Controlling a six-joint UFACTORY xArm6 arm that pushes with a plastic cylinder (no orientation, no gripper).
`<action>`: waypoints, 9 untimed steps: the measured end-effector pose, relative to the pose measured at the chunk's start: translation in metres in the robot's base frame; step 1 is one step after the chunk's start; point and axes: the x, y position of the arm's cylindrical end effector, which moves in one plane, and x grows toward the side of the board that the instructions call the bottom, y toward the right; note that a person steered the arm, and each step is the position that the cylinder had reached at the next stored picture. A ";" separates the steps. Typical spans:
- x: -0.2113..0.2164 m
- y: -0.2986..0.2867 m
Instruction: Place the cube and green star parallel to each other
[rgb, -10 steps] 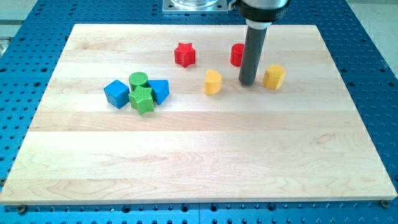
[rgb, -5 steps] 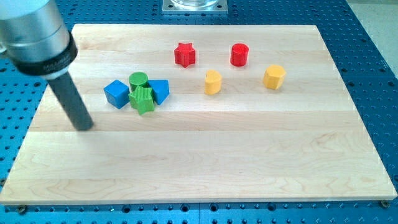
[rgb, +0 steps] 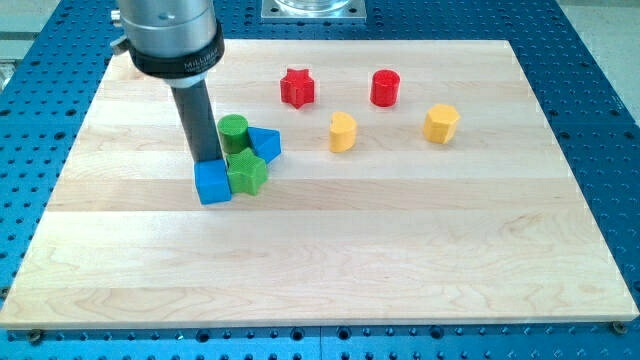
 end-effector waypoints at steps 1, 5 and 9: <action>0.010 0.019; 0.033 0.123; 0.081 0.132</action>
